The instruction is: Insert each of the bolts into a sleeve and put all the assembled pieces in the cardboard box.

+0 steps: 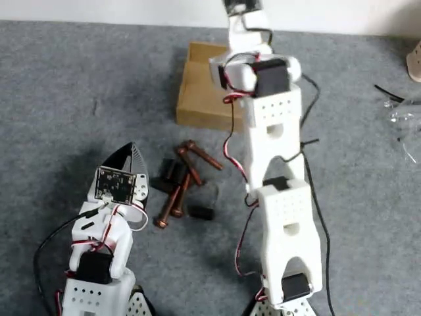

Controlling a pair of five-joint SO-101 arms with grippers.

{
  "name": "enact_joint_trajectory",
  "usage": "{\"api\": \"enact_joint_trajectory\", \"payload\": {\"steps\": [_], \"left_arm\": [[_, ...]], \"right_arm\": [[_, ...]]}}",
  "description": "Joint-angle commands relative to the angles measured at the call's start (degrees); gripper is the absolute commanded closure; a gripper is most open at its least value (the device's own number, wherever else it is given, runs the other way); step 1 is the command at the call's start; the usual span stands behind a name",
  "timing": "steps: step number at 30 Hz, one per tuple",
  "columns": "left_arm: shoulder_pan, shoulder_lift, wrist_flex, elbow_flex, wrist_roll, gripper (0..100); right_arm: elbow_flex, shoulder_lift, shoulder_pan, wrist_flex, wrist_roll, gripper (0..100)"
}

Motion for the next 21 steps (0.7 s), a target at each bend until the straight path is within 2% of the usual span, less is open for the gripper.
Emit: {"api": "enact_joint_trajectory", "payload": {"steps": [1, 9, 13, 16, 21], "left_arm": [[0.75, -0.04, -1.14, 1.19, -0.44, 99], [0.4, -0.04, -1.14, 1.19, -0.44, 99], [-2.77, -0.04, -1.23, 1.19, 1.58, 99], [-4.18, -0.22, -1.32, 1.19, 3.34, 99], [-4.35, -0.48, -1.32, 1.19, 3.43, 99]], "right_arm": [[-2.95, -11.03, -2.77, 1.27, -1.05, 73.1], [21.76, -32.66, -15.52, 1.1, -0.62, 73.1], [40.31, -40.48, -21.32, 1.1, 7.3, 73.1], [55.16, -44.0, -21.23, 0.75, 8.62, 73.1], [77.23, -47.78, -19.3, -7.34, 9.49, 73.1]]}}
